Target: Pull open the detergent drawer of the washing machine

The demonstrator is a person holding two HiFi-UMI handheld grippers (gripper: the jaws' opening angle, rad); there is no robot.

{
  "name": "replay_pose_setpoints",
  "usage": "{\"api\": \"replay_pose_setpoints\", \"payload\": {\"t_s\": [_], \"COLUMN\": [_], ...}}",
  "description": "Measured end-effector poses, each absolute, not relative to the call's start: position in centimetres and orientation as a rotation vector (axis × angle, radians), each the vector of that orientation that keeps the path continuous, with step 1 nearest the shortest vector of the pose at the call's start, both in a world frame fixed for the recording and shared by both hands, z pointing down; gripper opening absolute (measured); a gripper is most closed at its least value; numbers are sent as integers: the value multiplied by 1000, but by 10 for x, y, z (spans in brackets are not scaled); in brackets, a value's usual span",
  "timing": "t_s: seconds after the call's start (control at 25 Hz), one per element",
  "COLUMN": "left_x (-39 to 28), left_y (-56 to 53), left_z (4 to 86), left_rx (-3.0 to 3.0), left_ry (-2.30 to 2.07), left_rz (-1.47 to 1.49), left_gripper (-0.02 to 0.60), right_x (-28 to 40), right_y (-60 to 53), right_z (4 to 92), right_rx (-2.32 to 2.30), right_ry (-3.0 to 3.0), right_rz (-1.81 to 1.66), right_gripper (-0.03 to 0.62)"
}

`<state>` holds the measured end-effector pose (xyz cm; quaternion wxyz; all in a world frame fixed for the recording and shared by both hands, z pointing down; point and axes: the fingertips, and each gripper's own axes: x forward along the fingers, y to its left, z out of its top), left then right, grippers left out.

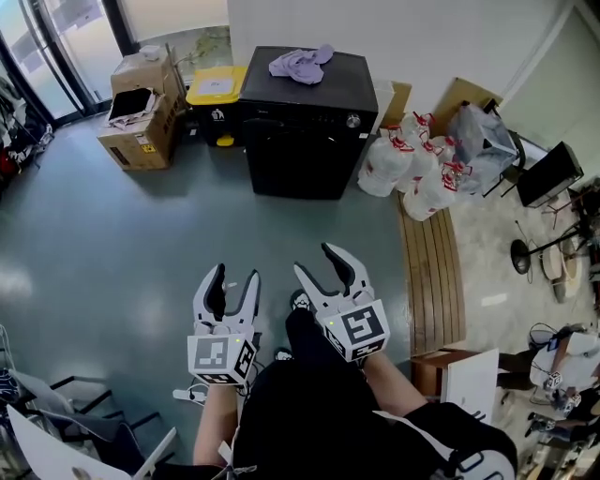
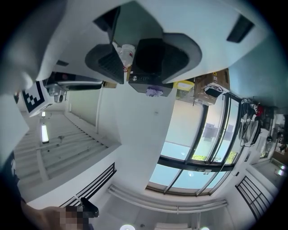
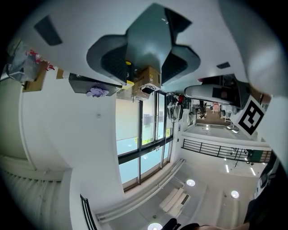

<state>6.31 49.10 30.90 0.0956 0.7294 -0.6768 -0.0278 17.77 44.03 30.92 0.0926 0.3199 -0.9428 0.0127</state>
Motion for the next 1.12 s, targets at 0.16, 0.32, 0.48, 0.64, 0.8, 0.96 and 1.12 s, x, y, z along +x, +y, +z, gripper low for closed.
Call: {"api": "replay_pose_setpoints", "payload": {"t_s": [0.16, 0.32, 0.48, 0.64, 0.8, 0.96, 1.12], "left_x": [51, 35, 33, 31, 38, 35, 41], "left_y": [469, 431, 386, 341, 296, 257, 233], "left_z": [307, 299, 297, 304, 301, 309, 324], "left_rx": [2158, 2152, 2157, 2137, 2128, 2084, 2070], "left_ry": [-2029, -2058, -2061, -2048, -2042, -2036, -2021], "left_rz": [-97, -100, -115, -88, -54, -44, 10], "left_gripper": [249, 249, 249, 249, 247, 249, 249], "right_x": [168, 158, 156, 155, 157, 156, 160], "right_y": [416, 379, 333, 290, 243, 203, 176], "right_z": [306, 298, 296, 299, 304, 313, 328], "right_rx": [952, 947, 944, 931, 905, 888, 892], "right_ry": [-2814, -2828, -2832, -2835, -2827, -2839, -2847], "right_rz": [15, 0, -7, 10, 63, 110, 168], "right_gripper": [238, 238, 238, 238, 239, 242, 242]}}
